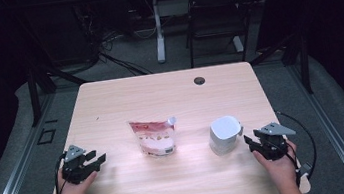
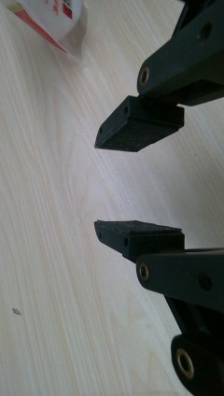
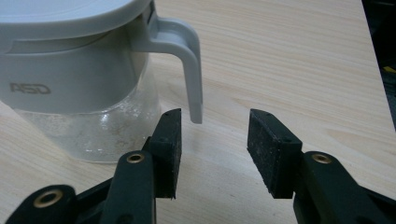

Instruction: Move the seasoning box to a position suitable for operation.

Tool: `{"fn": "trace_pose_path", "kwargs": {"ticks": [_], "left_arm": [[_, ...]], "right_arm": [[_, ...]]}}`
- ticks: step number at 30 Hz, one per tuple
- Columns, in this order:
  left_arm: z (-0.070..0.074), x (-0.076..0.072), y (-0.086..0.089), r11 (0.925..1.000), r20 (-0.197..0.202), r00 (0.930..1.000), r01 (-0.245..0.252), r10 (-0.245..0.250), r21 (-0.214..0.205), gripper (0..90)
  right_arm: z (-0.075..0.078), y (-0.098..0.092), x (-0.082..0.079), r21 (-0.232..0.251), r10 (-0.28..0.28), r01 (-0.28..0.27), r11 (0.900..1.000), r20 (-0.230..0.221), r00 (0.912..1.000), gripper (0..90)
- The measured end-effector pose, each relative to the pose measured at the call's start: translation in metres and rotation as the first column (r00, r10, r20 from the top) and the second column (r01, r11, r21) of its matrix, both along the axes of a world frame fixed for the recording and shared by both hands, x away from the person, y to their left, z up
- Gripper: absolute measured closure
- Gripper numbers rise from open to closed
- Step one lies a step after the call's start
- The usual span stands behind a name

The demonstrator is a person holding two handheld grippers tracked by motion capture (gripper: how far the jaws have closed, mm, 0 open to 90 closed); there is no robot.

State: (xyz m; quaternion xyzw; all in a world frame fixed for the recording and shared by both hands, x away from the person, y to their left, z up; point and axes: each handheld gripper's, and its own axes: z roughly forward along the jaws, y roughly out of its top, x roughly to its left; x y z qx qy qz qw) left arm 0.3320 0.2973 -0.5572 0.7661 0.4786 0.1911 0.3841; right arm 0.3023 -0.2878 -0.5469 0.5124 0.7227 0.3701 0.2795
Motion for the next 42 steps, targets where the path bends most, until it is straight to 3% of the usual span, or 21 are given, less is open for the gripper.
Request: {"fn": "trace_pose_path", "kwargs": {"ticks": [3,5,10,11,15,16,23,28,30,35,42], "left_arm": [[-0.001,0.003,0.002,0.9998,-0.005,0.9998,-0.017,0.017,-0.014,53.1],[0.001,0.002,0.003,0.9996,0.021,0.9995,-0.024,0.025,-0.015,53.3],[0.003,0.000,0.005,0.9983,0.031,0.9991,-0.028,0.030,-0.051,55.2],[0.004,-0.001,0.005,0.9978,0.034,0.9989,-0.030,0.032,-0.058,55.9],[0.005,-0.003,0.006,0.9962,0.024,0.9994,-0.022,0.025,-0.084,56.8],[0.005,-0.002,0.006,0.9955,0.004,0.9998,-0.020,0.021,-0.092,57.9],[0.004,-0.002,0.006,0.9963,0.004,0.9998,-0.017,0.017,-0.084,60.1],[0.004,-0.002,0.006,0.9959,-0.010,0.9999,-0.013,0.012,-0.089,60.2],[0.004,-0.001,0.005,0.9955,-0.022,0.9997,-0.007,0.005,-0.095,59.9],[0.004,-0.002,0.005,0.9958,-0.013,0.9998,-0.016,0.015,-0.090,59.1],[0.003,-0.001,0.004,0.9968,-0.017,0.9998,-0.015,0.014,-0.078,58.7]], "right_arm": [[0.000,0.002,0.000,0.002,0.006,-0.006,1.0000,0.004,1.0000,55.1],[0.002,0.004,-0.001,0.015,0.015,-0.015,0.9998,0.010,0.9998,58.5],[0.005,0.004,-0.004,0.015,0.019,-0.019,0.9997,0.009,0.9998,60.5],[0.006,0.004,-0.005,0.034,0.025,-0.025,0.9991,0.009,0.9996,60.7],[0.007,0.004,-0.006,0.033,0.029,-0.029,0.9990,0.012,0.9995,58.8],[0.007,0.003,-0.005,0.036,0.036,-0.036,0.9987,0.011,0.9993,59.1],[0.006,0.004,-0.003,0.041,0.019,-0.020,0.9989,0.026,0.9995,58.1],[0.006,0.007,-0.004,0.016,0.017,-0.017,0.9997,0.031,0.9994,57.2],[0.009,0.008,-0.005,0.004,0.020,-0.020,0.9998,0.053,0.9984,58.6],[0.014,0.006,-0.005,0.018,0.014,-0.015,0.9997,0.047,0.9988,66.0],[0.012,0.003,0.006,0.036,0.016,-0.017,0.9992,0.029,0.9994,66.6]]}}
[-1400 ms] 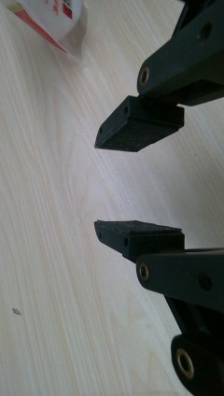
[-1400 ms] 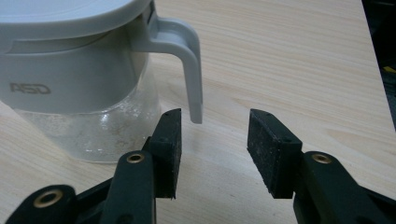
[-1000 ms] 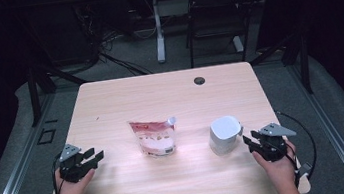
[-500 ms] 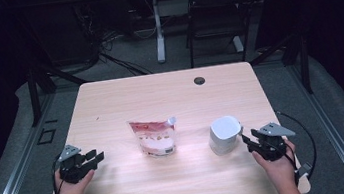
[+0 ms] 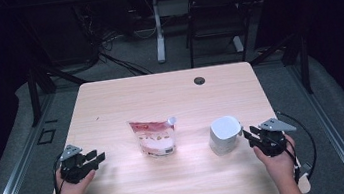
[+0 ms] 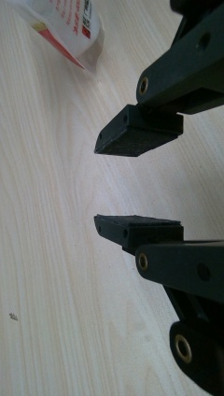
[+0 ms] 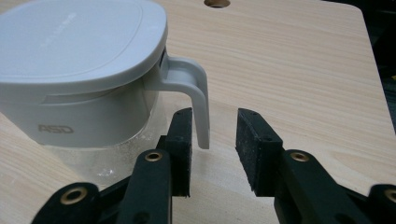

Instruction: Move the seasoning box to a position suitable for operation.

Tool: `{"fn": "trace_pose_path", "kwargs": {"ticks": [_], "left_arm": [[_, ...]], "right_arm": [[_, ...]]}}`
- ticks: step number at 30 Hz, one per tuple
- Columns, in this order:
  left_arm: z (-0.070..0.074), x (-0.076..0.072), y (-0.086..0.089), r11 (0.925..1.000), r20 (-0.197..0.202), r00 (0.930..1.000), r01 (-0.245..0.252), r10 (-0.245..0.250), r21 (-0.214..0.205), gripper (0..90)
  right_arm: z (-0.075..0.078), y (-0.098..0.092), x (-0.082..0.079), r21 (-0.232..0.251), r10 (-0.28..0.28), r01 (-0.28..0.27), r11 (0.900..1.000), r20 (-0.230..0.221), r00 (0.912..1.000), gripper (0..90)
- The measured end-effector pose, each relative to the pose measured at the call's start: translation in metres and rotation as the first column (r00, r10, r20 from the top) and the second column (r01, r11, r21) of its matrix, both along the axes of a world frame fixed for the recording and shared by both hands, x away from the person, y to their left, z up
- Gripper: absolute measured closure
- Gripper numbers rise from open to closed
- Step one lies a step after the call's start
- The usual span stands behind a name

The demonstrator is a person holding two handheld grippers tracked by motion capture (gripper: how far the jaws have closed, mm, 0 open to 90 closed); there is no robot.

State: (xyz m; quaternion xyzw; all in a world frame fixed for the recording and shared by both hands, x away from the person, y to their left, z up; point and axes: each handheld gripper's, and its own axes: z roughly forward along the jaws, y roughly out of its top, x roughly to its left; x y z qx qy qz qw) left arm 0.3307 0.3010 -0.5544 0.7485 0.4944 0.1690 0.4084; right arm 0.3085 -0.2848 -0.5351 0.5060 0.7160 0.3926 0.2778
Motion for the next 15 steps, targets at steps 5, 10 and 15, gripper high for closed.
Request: {"fn": "trace_pose_path", "kwargs": {"ticks": [5,10,15], "left_arm": [[-0.001,0.001,0.000,1.0000,-0.004,1.0000,-0.005,0.005,-0.002,59.2],[-0.001,0.001,0.000,1.0000,-0.004,1.0000,-0.005,0.005,-0.005,60.0],[-0.001,0.001,0.001,1.0000,-0.014,0.9999,-0.003,0.003,0.001,60.5]], "right_arm": [[-0.004,0.004,0.005,-0.008,0.007,-0.007,0.9999,-0.010,0.9999,67.0],[-0.007,0.008,0.013,-0.009,0.011,-0.011,0.9999,-0.017,0.9998,67.1],[-0.009,0.013,0.021,-0.002,0.010,-0.010,0.9999,-0.019,0.9998,74.9]]}}
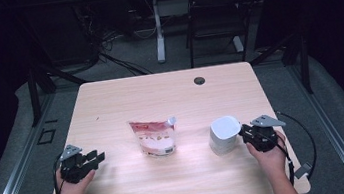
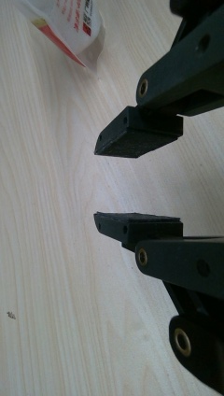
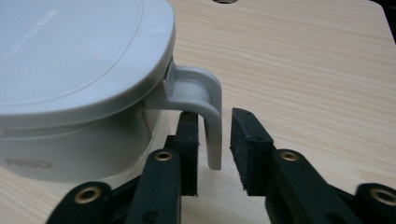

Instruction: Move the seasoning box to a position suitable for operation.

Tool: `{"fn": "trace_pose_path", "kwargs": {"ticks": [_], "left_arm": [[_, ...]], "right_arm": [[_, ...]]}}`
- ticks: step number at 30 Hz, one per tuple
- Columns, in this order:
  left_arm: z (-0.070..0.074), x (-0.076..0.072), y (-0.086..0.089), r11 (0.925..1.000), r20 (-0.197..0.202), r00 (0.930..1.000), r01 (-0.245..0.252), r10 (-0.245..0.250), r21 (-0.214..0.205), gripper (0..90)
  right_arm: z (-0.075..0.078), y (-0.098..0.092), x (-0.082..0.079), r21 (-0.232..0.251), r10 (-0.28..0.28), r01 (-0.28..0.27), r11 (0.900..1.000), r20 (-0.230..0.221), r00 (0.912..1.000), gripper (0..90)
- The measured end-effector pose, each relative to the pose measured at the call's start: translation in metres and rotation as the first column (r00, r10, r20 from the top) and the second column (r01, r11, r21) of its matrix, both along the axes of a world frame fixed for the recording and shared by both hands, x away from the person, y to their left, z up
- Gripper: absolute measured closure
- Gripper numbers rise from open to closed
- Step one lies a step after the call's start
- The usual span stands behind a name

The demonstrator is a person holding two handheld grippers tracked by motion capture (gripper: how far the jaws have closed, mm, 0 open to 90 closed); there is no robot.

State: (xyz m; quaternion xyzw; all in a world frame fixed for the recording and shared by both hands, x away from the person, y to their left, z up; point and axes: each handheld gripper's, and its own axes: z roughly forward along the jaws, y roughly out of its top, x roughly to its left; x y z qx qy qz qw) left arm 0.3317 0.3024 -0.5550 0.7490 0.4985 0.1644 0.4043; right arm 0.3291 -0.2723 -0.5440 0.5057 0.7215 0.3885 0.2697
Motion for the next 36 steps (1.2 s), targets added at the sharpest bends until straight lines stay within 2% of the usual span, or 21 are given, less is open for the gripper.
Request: {"fn": "trace_pose_path", "kwargs": {"ticks": [1,2,3,10,17,23,36], "left_arm": [[-0.001,0.000,0.000,0.9999,0.010,0.9999,-0.011,0.011,-0.008,60.8],[0.000,0.000,0.001,1.0000,0.001,1.0000,-0.005,0.005,-0.004,60.8],[-0.001,0.000,0.000,0.9999,0.010,0.9999,-0.010,0.010,-0.008,60.9],[0.000,-0.001,0.001,0.9998,0.010,0.9999,-0.010,0.010,-0.015,61.4],[0.001,-0.002,0.000,0.9998,0.019,0.9998,-0.007,0.007,-0.017,61.5],[0.003,-0.004,-0.006,0.9998,0.018,0.9997,0.019,-0.018,-0.012,62.1],[0.004,-0.009,-0.023,0.9969,0.034,0.9963,0.079,-0.079,0.010,62.6]], "right_arm": [[0.000,0.001,0.001,-0.008,0.005,-0.005,1.0000,0.001,1.0000,79.4],[0.000,0.002,0.001,-0.012,0.007,-0.007,0.9999,0.001,1.0000,80.4],[0.000,0.003,0.001,-0.026,0.005,-0.005,0.9997,0.005,1.0000,81.1],[0.001,0.006,-0.004,-0.070,0.015,-0.015,0.9974,0.007,0.9999,82.7],[0.002,0.008,-0.010,-0.077,0.024,-0.025,0.9967,-0.001,0.9997,83.2],[0.003,0.010,-0.018,-0.077,0.042,-0.043,0.9961,-0.011,0.9990,83.7],[0.004,0.015,-0.032,-0.035,0.073,-0.074,0.9966,-0.035,0.9967,83.3]]}}
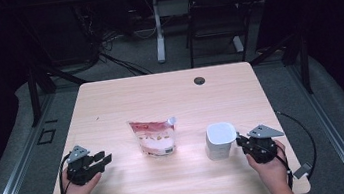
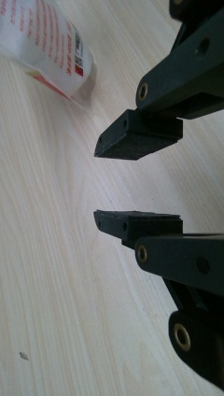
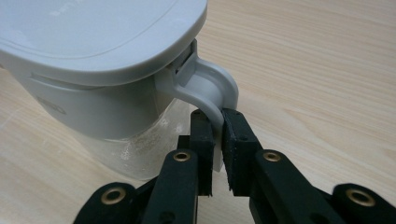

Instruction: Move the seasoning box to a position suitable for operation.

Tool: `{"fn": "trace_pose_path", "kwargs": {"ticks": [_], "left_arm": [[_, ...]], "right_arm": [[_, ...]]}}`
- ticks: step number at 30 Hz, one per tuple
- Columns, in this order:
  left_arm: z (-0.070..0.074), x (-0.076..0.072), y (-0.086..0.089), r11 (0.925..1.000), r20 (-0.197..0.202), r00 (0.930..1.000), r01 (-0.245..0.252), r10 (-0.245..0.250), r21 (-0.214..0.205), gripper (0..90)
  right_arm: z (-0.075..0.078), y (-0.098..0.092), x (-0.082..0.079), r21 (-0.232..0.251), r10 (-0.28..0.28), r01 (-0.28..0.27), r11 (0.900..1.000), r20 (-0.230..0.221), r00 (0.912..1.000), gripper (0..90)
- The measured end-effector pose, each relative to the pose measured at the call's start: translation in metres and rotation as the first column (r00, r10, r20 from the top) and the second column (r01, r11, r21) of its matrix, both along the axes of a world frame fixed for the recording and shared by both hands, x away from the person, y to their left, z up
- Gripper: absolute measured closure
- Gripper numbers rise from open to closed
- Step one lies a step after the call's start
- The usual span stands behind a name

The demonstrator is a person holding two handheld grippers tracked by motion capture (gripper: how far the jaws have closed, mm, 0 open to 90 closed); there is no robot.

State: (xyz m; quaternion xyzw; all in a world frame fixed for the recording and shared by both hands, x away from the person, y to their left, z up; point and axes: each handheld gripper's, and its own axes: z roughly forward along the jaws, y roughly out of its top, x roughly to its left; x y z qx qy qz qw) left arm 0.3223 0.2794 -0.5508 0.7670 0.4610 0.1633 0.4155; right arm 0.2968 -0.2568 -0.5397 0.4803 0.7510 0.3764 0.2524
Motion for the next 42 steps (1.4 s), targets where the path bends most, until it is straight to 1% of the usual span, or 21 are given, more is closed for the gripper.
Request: {"fn": "trace_pose_path", "kwargs": {"ticks": [1,5,7,8,11,15,16,17,20,22,23,24,25,28,30,31,34,35,37,38,42], "left_arm": [[0.001,0.000,-0.001,0.9999,-0.007,0.9999,0.009,-0.009,0.006,62.6],[0.000,-0.001,-0.004,0.9998,-0.003,0.9998,0.020,-0.020,0.007,62.6],[0.000,-0.001,-0.006,0.9997,-0.004,0.9997,0.024,-0.024,0.011,62.6],[0.000,-0.001,-0.007,0.9995,-0.001,0.9996,0.028,-0.028,0.016,62.6],[0.000,-0.001,-0.009,0.9990,-0.010,0.9992,0.038,-0.038,0.022,62.5],[-0.001,-0.001,-0.009,0.9991,-0.007,0.9992,0.039,-0.038,0.020,61.9],[0.000,-0.001,-0.009,0.9990,-0.010,0.9992,0.039,-0.039,0.022,61.7],[0.000,-0.001,-0.009,0.9990,-0.010,0.9992,0.039,-0.039,0.022,61.5],[0.000,-0.002,-0.008,0.9991,-0.009,0.9993,0.035,-0.035,0.023,61.2],[0.000,-0.002,-0.009,0.9994,-0.002,0.9996,0.028,-0.028,0.020,60.9],[0.000,-0.002,-0.008,0.9992,-0.009,0.9994,0.034,-0.034,0.022,60.9],[0.000,-0.001,-0.008,0.9994,-0.001,0.9995,0.031,-0.031,0.016,60.7],[0.000,-0.001,-0.008,0.9994,-0.002,0.9995,0.033,-0.033,0.014,60.3],[0.000,-0.002,-0.008,0.9991,-0.002,0.9991,0.043,-0.043,0.003,59.1],[0.001,-0.002,-0.008,0.9989,0.000,0.9989,0.046,-0.046,0.004,59.8],[0.001,-0.003,-0.008,0.9991,0.002,0.9991,0.042,-0.042,0.009,59.8],[0.001,-0.003,-0.006,0.9996,-0.010,0.9996,0.026,-0.026,0.010,63.2],[0.002,-0.003,-0.005,0.9996,-0.015,0.9995,0.028,-0.028,0.011,63.8],[0.002,-0.003,-0.004,0.9997,-0.022,0.9995,0.023,-0.023,0.007,65.2],[0.001,-0.002,-0.003,0.9999,-0.019,0.9997,0.013,-0.013,-0.007,65.5],[0.001,-0.002,-0.004,0.9999,-0.020,0.9997,0.012,-0.012,-0.004,64.3]], "right_arm": [[0.000,0.001,-0.001,0.006,0.006,-0.006,1.0000,0.001,1.0000,83.2],[0.000,0.008,-0.008,0.017,0.033,-0.033,0.9993,-0.005,0.9995,83.0],[0.000,0.009,-0.009,0.010,0.034,-0.034,0.9994,-0.008,0.9994,83.0],[0.000,0.012,-0.011,0.020,0.037,-0.037,0.9991,-0.005,0.9993,82.9],[0.000,0.019,-0.016,0.018,0.058,-0.058,0.9982,-0.010,0.9983,82.7],[0.000,0.023,-0.018,0.030,0.076,-0.076,0.9967,-0.016,0.9970,81.8],[-0.001,0.023,-0.019,0.046,0.074,-0.073,0.9962,-0.016,0.9971,81.1],[-0.001,0.023,-0.019,0.046,0.074,-0.073,0.9962,-0.016,0.9971,81.1],[0.002,0.021,-0.020,0.058,0.099,-0.096,0.9937,-0.044,0.9942,72.6],[0.005,0.021,-0.022,0.055,0.112,-0.109,0.9925,-0.042,0.9929,69.9],[0.007,0.020,-0.024,0.053,0.115,-0.113,0.9922,-0.041,0.9925,69.3],[0.009,0.020,-0.025,0.064,0.116,-0.113,0.9915,-0.040,0.9924,68.7],[0.011,0.019,-0.027,0.062,0.116,-0.113,0.9917,-0.050,0.9920,68.7],[0.017,0.017,-0.030,0.041,0.115,-0.114,0.9926,-0.034,0.9928,68.7],[0.022,0.015,-0.032,0.066,0.118,-0.115,0.9912,-0.044,0.9921,68.2],[0.022,0.015,-0.032,0.066,0.118,-0.115,0.9912,-0.044,0.9921,68.2],[0.032,0.011,-0.034,0.094,0.115,-0.111,0.9893,-0.032,0.9929,68.0],[0.035,0.010,-0.033,0.093,0.109,-0.106,0.9900,-0.029,0.9936,68.1],[0.040,0.008,-0.031,0.086,0.104,-0.101,0.9912,-0.028,0.9942,70.1],[0.042,0.007,-0.030,0.078,0.101,-0.099,0.9920,-0.026,0.9945,71.4],[0.053,0.007,-0.023,0.059,0.087,-0.086,0.9946,-0.028,0.9958,78.9]]}}
